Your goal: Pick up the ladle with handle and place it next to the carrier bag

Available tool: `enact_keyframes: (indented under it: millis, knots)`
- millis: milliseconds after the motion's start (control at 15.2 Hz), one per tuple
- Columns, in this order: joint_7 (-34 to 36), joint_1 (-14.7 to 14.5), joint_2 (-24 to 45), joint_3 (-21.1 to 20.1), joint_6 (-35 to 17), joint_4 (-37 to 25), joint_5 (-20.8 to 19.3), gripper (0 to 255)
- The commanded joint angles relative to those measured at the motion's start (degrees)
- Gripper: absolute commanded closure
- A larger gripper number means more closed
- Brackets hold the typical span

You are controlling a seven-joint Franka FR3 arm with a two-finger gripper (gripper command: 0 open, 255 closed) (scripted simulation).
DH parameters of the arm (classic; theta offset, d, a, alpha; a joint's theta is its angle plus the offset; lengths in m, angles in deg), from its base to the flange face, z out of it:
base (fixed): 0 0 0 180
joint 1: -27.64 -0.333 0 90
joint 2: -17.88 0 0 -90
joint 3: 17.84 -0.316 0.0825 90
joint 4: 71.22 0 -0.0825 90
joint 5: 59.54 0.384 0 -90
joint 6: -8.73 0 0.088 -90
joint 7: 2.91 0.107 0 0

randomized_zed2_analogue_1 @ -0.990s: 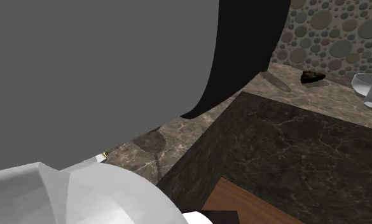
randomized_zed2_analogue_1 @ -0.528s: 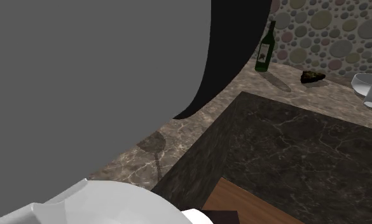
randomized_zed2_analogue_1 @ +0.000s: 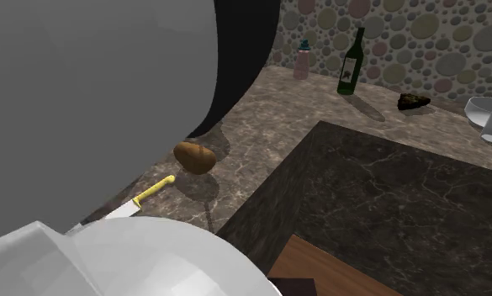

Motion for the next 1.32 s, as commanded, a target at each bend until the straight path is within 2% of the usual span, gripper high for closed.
enact_keyframes:
  millis: [0,462,660,726,990,1254]
  knots:
    - [3.68,-0.9,1.13,-2.73,0.54,-1.23,-0.09,255]
    - [16.92,-4.62,8.67,-13.46,4.18,-9.89,-3.22,255]
    - [23.64,-7.76,14.39,-18.95,6.68,-15.78,-7.14,255]
    - [27.74,-10.51,18.61,-22.31,8.66,-20.06,-10.62,255]
    - [26.01,-8.36,13.24,-19.59,3.07,-10.96,-5.96,255]
    - [24.77,-7.43,9.27,-17.71,-1.5,-3.61,-3.05,255]
